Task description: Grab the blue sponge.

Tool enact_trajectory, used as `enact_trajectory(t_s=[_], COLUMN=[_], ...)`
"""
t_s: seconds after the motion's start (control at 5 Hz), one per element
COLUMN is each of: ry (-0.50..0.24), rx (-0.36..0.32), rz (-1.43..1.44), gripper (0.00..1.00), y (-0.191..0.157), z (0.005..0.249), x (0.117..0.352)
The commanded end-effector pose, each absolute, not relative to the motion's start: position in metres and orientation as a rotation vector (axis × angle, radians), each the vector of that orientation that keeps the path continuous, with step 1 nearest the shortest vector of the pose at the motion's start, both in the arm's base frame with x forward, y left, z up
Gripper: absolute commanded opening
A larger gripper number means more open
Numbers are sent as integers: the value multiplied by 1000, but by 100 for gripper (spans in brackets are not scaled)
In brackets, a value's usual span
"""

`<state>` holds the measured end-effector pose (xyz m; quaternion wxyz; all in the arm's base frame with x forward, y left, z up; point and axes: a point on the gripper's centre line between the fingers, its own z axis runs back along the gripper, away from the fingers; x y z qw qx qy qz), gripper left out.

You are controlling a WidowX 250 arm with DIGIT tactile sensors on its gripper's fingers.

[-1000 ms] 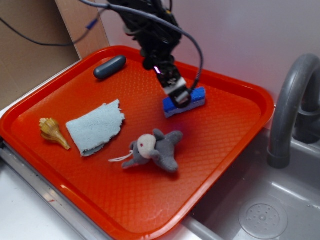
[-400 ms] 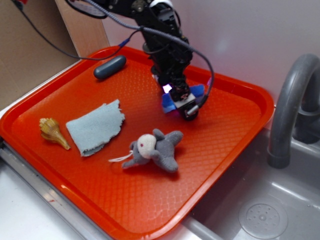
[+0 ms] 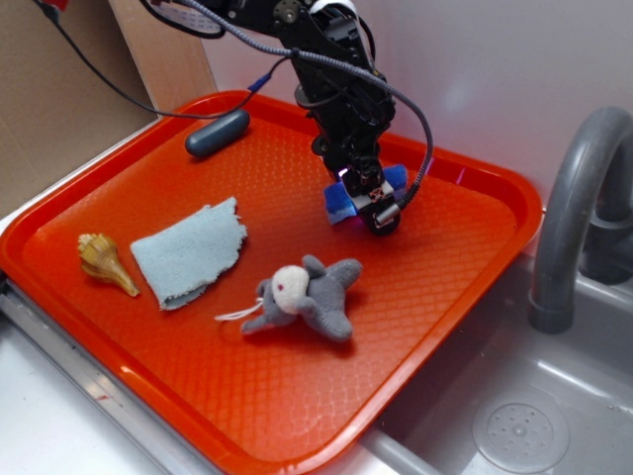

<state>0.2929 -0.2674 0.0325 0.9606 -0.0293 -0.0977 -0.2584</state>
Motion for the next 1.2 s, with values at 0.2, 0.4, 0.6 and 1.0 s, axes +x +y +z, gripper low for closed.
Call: enact_trajectory(t_s=[0.2,0.4,0.6,1.0], ry=[-131,-142,-172,-215], rx=[-209,-192,-174,-82], rz=[-285,-193,-127,23], gripper=[0,0,0,0], y=[-245,-212,-174,-117], z=[163,201,224,248], x=[252,227,204,173])
